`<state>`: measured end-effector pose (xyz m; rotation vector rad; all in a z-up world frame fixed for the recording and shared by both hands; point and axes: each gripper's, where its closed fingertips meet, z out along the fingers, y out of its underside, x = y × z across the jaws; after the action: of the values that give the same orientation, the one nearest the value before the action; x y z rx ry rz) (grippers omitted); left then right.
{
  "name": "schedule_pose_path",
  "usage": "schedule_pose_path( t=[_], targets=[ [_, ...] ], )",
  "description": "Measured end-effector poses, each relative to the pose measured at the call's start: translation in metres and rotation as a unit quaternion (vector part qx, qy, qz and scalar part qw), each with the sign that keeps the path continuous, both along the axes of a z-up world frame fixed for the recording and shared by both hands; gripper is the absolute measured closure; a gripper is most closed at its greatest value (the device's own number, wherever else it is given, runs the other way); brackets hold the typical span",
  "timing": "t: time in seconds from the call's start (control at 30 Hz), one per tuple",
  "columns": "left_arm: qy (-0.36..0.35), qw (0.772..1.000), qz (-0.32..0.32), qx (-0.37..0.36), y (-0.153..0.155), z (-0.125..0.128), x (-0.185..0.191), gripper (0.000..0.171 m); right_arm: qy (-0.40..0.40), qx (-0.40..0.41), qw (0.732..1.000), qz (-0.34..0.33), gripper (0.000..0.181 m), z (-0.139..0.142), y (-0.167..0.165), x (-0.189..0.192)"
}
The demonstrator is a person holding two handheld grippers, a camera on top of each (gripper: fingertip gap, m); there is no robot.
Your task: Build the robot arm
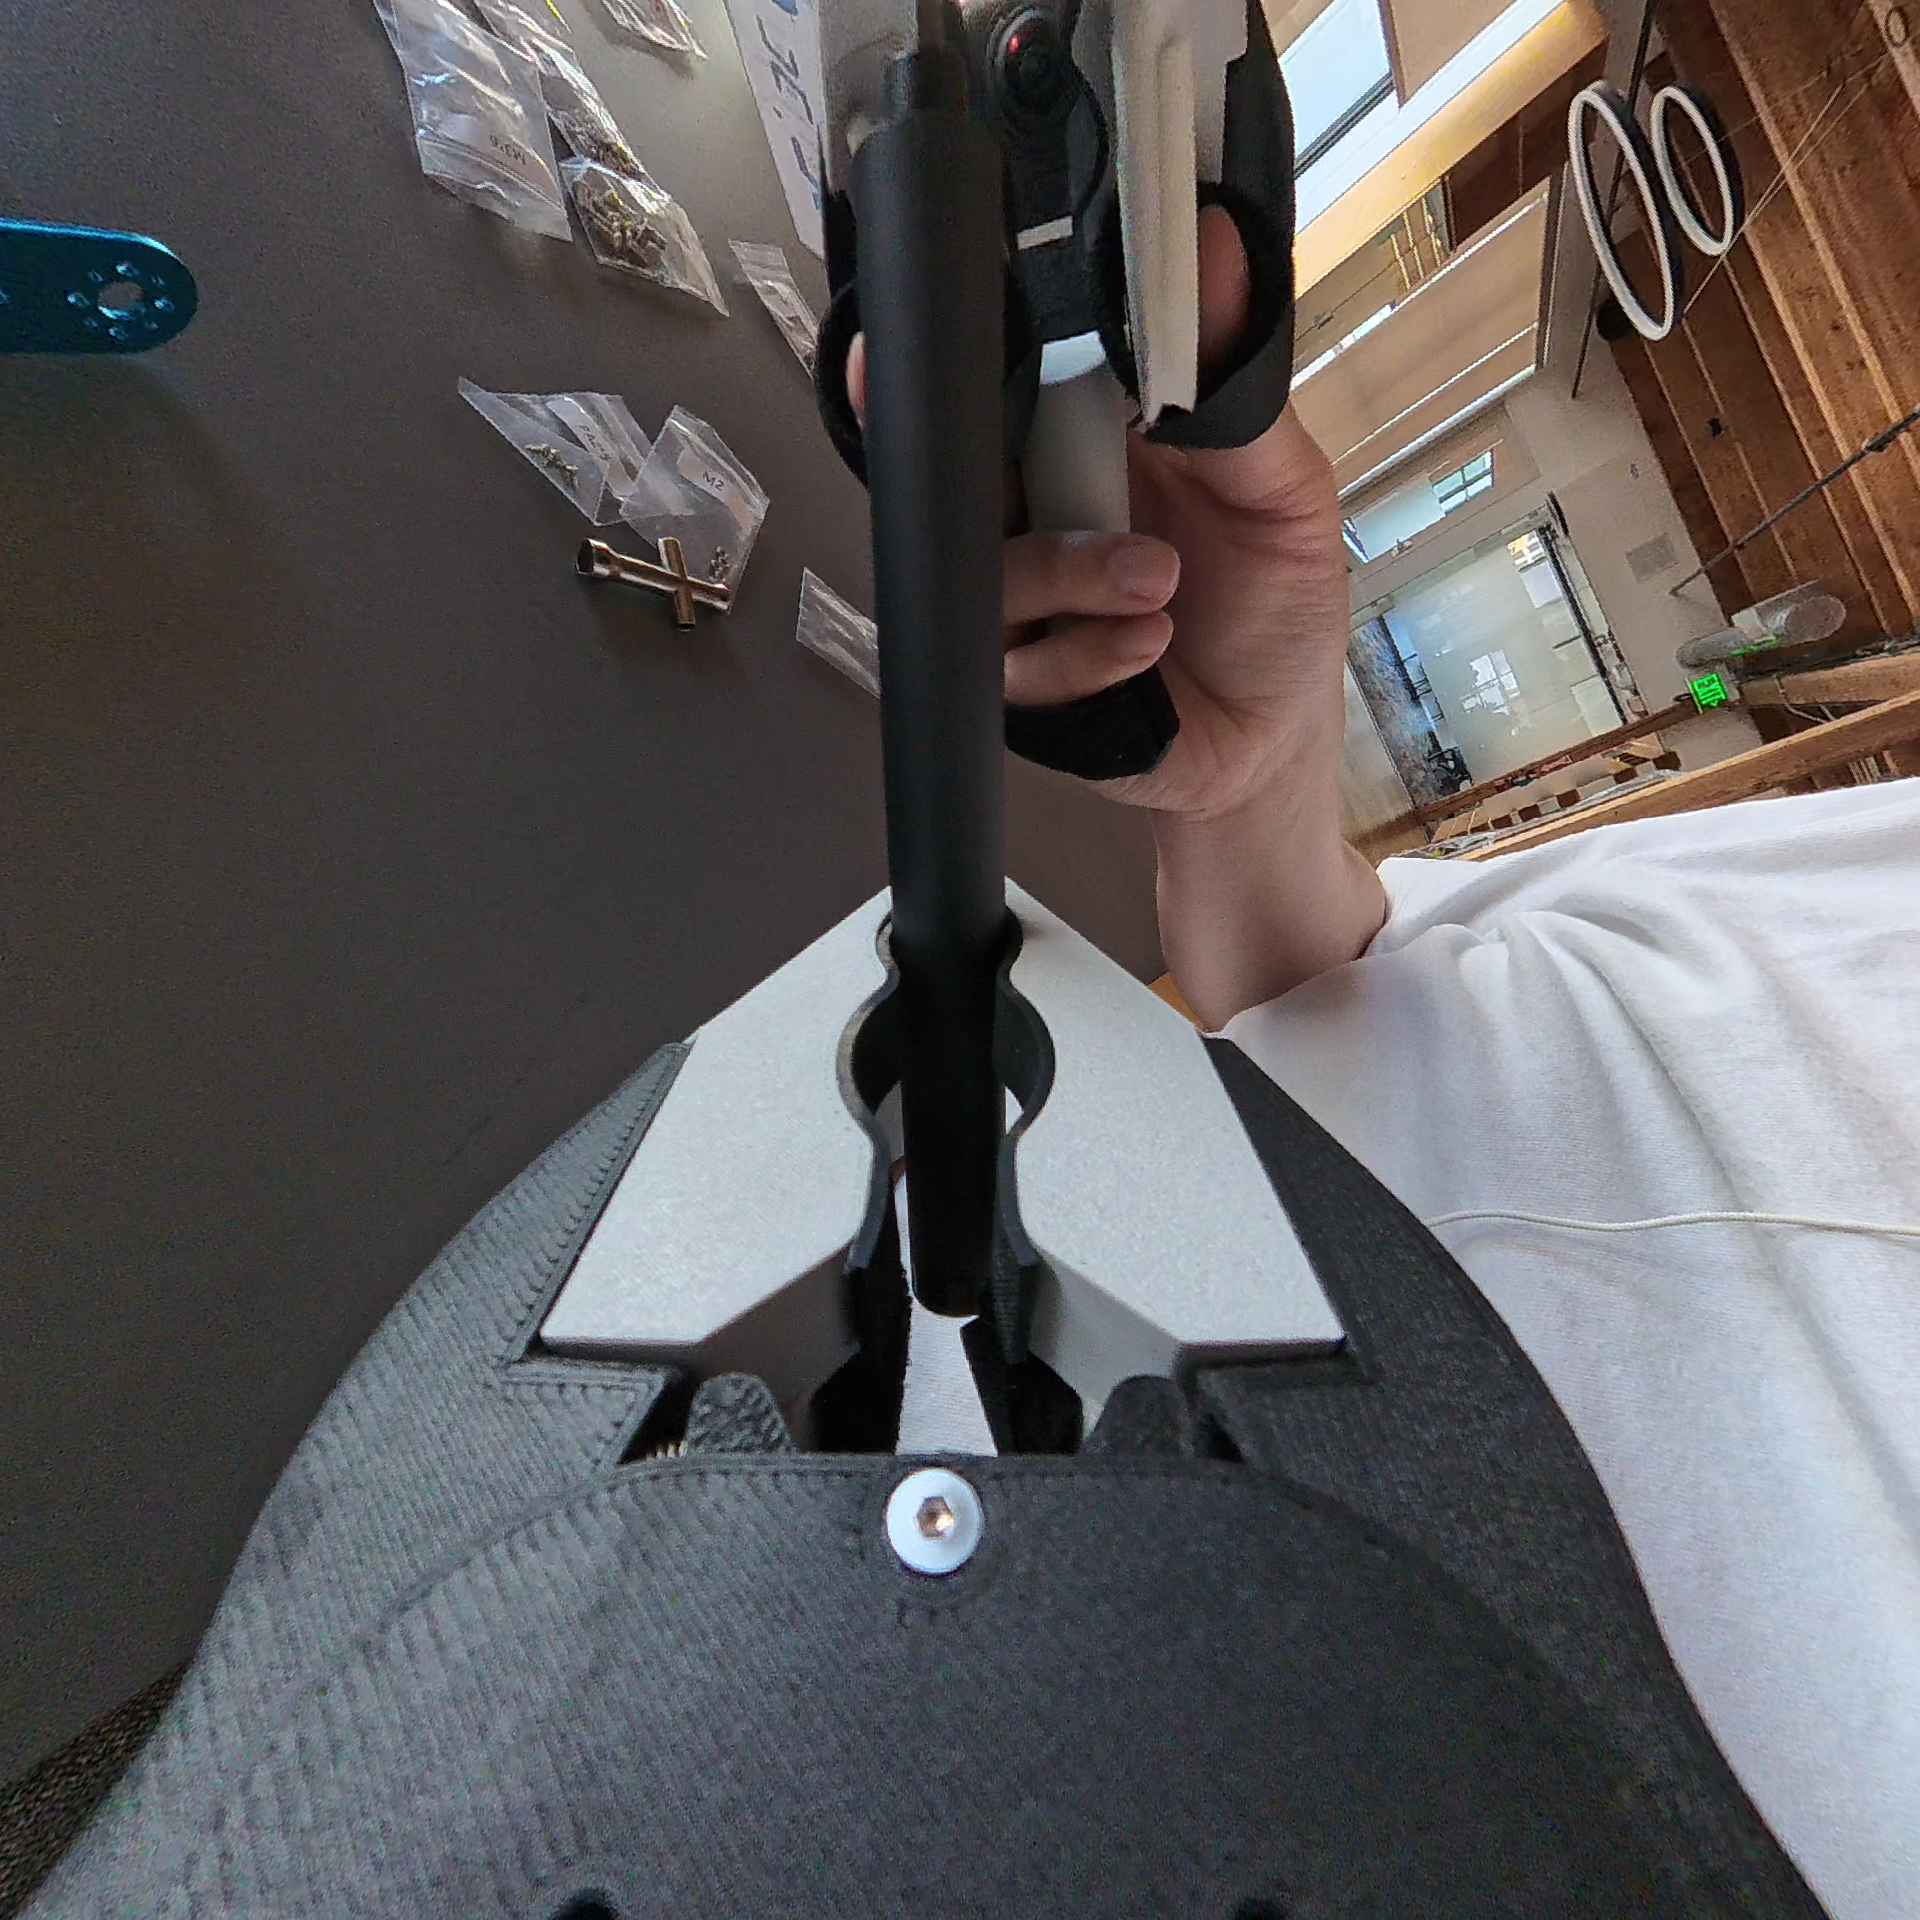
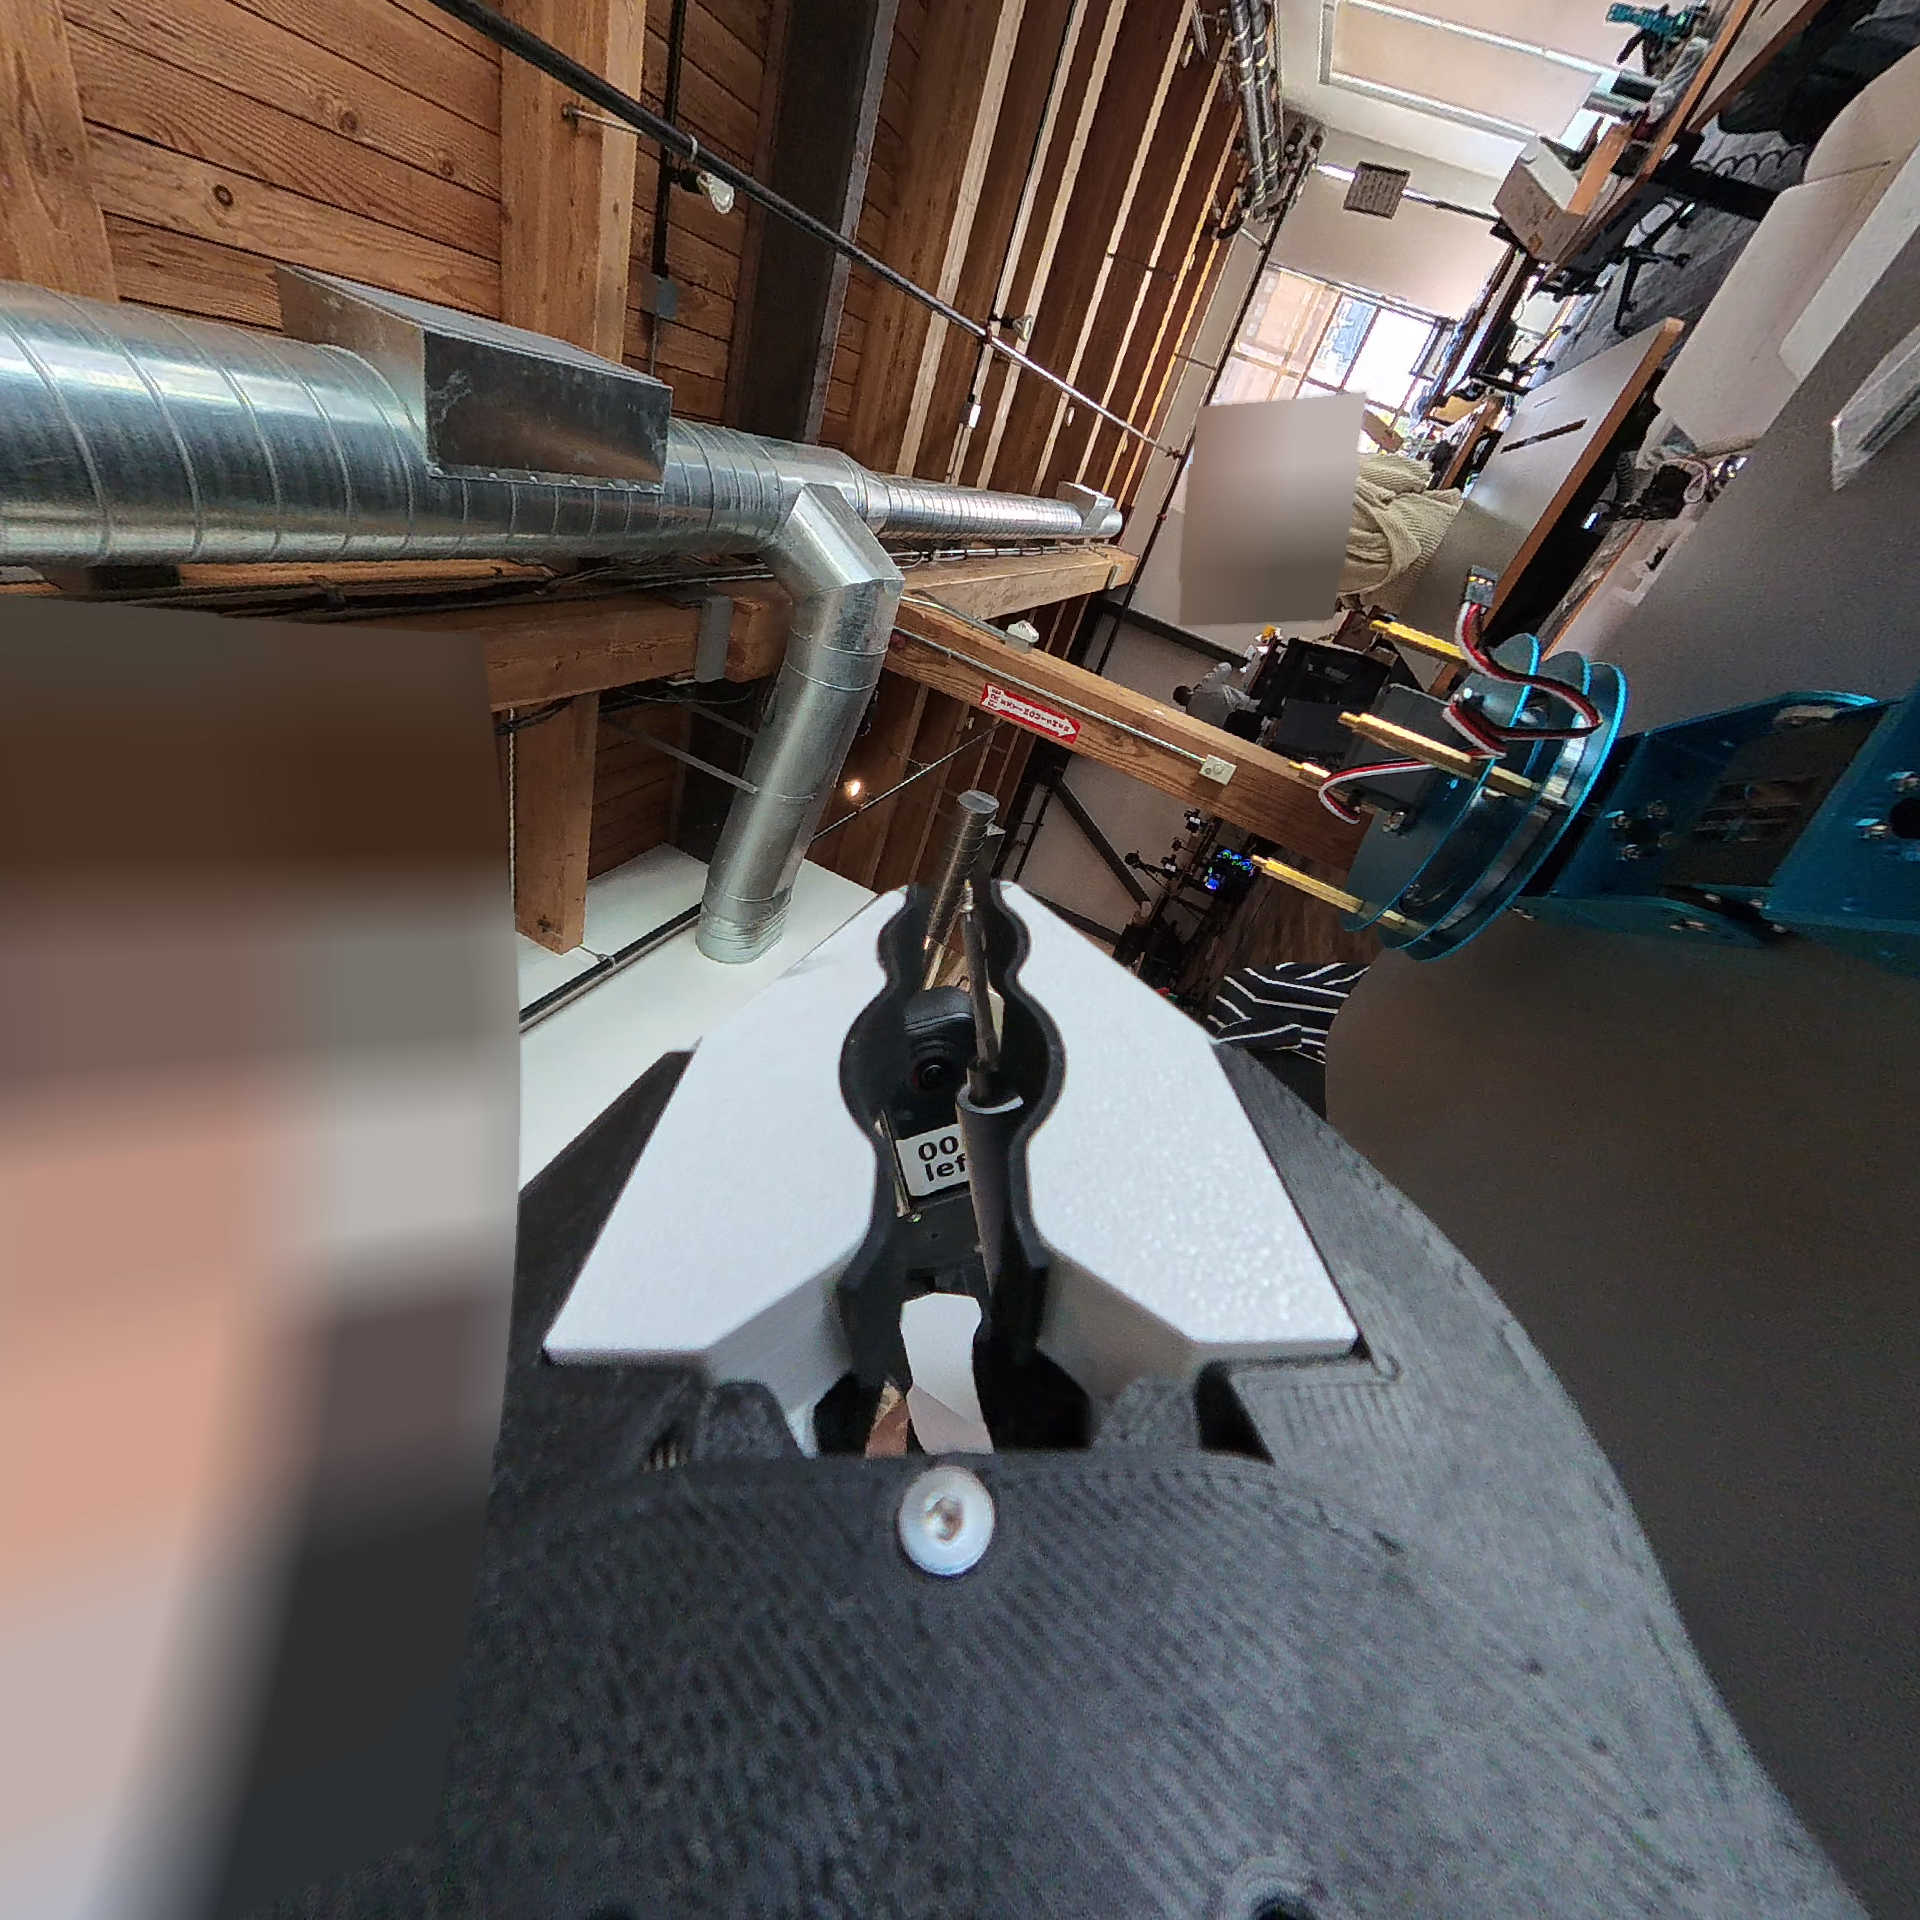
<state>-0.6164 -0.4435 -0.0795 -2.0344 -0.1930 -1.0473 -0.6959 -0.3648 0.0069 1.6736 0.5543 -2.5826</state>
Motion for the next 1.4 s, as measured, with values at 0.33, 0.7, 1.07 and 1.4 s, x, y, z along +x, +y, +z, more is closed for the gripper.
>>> schedule_pose_path(
  t=[0.33, 0.7, 1.07, 1.4],
  targets=[
    [-0.004, 1.0, 0.003, 0.004, -0.001, 0.001, 0.0, 0.163, 0.004, -0.004, 1.0, 0.004, 0.168, 0.0, -0.003, -0.001],
    [-0.019, 1.0, 0.018, 0.007, -0.004, 0.0, -0.007, 0.163, -0.025, 0.009, 1.0, -0.002, 0.153, -0.017, -0.003, 0.0],
    [-0.135, 0.988, 0.057, -0.054, -0.021, -0.033, -0.024, 0.162, -0.118, 0.026, 0.989, 0.085, 0.153, -0.095, -0.061, -0.017],
    [-0.234, 0.969, 0.048, -0.062, -0.022, -0.039, -0.025, 0.163, -0.122, 0.021, 0.988, 0.094, 0.156, -0.108, -0.062, -0.033]
  ],
)
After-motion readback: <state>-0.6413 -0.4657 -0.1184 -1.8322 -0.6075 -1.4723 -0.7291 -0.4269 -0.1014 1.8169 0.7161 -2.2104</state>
